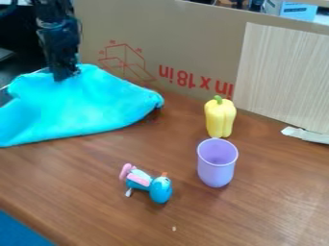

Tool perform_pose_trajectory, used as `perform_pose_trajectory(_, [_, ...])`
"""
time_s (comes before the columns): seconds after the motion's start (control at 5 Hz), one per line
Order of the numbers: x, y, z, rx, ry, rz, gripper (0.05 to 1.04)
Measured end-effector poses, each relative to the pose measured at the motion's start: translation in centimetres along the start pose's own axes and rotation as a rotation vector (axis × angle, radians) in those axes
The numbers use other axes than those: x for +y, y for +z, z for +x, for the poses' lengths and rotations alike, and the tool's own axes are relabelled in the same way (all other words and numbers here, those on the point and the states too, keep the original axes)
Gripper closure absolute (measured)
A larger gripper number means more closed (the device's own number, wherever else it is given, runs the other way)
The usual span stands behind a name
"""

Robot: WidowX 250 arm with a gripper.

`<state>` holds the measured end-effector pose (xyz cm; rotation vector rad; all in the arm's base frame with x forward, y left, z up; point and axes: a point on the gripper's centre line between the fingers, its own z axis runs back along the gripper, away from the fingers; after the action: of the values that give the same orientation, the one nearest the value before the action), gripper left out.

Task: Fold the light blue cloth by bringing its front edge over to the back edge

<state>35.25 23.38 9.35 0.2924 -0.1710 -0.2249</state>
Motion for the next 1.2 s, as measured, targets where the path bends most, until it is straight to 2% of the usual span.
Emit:
perform_pose_trajectory(0.4, [1.8, -2.9, 0.9, 0.076, -0.003, -0.007, 1.015])
perform_pose_trajectory(0.6, [2.3, -3.9, 1.2, 0.084, -0.029, -0.005, 1.015])
perform_pose_trajectory(0.8, [2.8, -4.2, 1.6, 0.076, -0.060, 0.018, 0.988])
perform_pose_trajectory(1.0, [2.9, -5.2, 1.6, 0.092, -0.066, 0.020, 0.840])
perform_pose_trajectory(1.2, [3.2, -4.9, 1.9, 0.080, -0.067, 0.029, 0.539])
